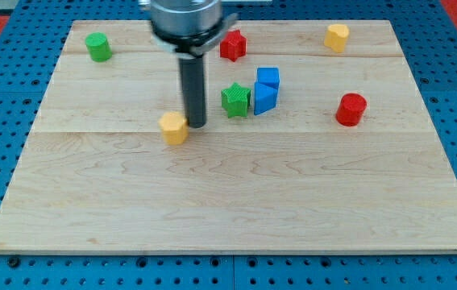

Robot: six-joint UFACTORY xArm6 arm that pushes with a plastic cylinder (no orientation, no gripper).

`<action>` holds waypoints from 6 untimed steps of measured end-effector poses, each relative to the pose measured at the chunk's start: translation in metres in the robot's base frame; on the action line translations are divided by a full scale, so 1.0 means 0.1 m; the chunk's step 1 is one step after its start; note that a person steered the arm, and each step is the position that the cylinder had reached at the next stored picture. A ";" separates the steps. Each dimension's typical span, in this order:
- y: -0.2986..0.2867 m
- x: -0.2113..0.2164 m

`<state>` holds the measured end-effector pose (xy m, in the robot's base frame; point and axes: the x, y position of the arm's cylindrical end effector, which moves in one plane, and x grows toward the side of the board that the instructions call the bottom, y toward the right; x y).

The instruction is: Push the yellow hexagon towards the center left side of the board

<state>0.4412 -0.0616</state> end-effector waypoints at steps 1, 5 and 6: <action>0.04 0.34; -0.35 -0.14; -0.78 -0.27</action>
